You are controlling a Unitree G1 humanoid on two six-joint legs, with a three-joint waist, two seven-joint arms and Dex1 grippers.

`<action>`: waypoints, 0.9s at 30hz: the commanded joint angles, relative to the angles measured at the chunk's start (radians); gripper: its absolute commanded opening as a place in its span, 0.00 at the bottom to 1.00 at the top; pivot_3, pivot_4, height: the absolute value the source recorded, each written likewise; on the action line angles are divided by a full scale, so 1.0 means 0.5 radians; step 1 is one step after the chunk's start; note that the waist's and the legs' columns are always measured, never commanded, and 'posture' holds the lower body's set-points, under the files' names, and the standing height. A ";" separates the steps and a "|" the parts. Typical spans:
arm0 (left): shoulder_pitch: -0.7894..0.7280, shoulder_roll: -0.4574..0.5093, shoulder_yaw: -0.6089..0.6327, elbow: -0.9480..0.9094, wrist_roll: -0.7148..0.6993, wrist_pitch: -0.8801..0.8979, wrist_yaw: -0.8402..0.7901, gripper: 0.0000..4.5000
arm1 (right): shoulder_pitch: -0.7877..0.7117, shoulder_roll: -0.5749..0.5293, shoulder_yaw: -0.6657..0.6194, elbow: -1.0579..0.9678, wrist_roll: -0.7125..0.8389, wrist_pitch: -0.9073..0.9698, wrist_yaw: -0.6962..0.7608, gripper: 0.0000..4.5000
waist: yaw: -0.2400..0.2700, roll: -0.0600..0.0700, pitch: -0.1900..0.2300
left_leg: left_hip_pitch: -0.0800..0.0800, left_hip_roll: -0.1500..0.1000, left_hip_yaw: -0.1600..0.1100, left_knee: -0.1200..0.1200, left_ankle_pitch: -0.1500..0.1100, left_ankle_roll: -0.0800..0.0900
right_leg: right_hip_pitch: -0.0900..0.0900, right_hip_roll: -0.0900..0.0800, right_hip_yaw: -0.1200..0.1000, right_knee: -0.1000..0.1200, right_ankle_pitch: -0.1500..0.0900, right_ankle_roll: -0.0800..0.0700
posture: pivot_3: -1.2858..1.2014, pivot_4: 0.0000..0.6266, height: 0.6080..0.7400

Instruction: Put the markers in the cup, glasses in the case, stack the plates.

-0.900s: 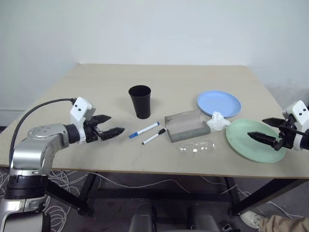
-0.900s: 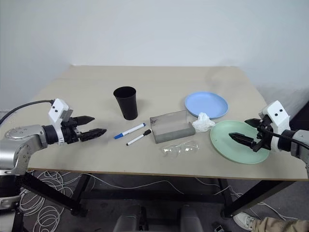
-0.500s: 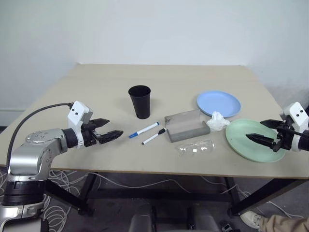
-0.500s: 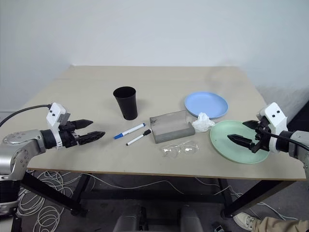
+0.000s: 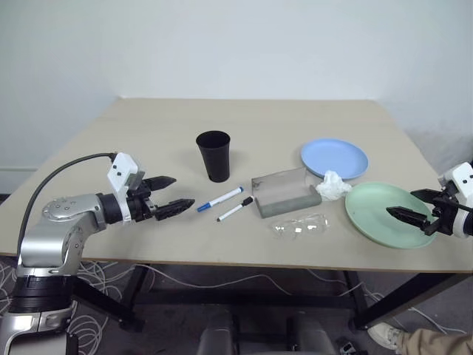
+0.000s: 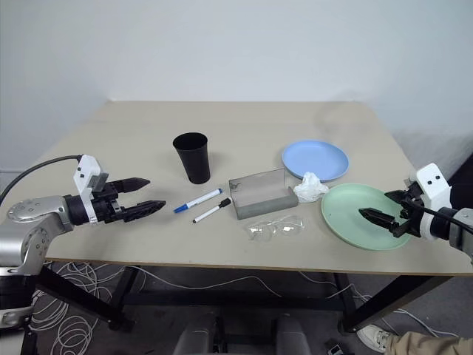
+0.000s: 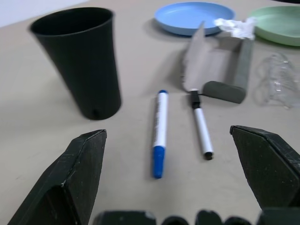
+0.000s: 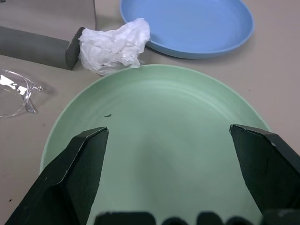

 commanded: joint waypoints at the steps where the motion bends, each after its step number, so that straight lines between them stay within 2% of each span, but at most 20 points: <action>1: -0.062 -0.017 -0.007 0.017 0.003 -0.085 -0.036 1.00 | -0.054 -0.039 -0.109 0.133 -0.030 0.044 -0.107 1.00 | 0.001 0.000 -0.001 | 0.000 0.000 0.000 0.000 0.000 0.000 | 0.000 0.000 0.000 0.000 0.000 0.000 | 0.52 0.00 0.05; 8: -0.102 -0.096 -0.083 0.029 0.005 -0.112 -0.039 1.00 | -0.033 0.003 -0.206 0.438 -0.096 0.096 -0.334 1.00 | 0.003 0.002 -0.002 | -0.001 0.000 0.001 0.002 0.000 0.001 | 0.000 0.000 0.001 0.000 0.000 0.000 | 0.52 0.00 0.05; 14: -0.118 -0.113 -0.107 0.054 0.014 -0.118 -0.045 1.00 | -0.052 0.128 -0.261 0.496 -0.032 0.249 -0.466 1.00 | -0.003 0.006 -0.005 | -0.001 0.000 0.001 0.001 -0.001 0.002 | 0.000 0.001 0.001 0.002 0.000 0.000 | 0.52 0.00 0.05; 17: -0.114 -0.111 -0.107 0.059 0.012 -0.118 -0.053 1.00 | -0.076 0.193 -0.301 0.465 0.020 0.348 -0.522 0.87 | -0.003 0.006 -0.006 | 0.000 0.001 0.000 0.001 -0.002 0.005 | 0.000 0.003 0.001 0.003 0.000 0.000 | 0.52 0.00 0.05; 27: -0.094 -0.122 -0.115 0.051 0.021 -0.107 -0.030 1.00 | -0.284 0.386 -0.499 0.439 0.215 0.702 -0.770 0.10 | -0.001 0.007 -0.007 | -0.001 0.000 0.000 0.003 -0.003 0.006 | 0.001 0.002 0.002 0.002 0.000 0.000 | 0.52 0.00 0.05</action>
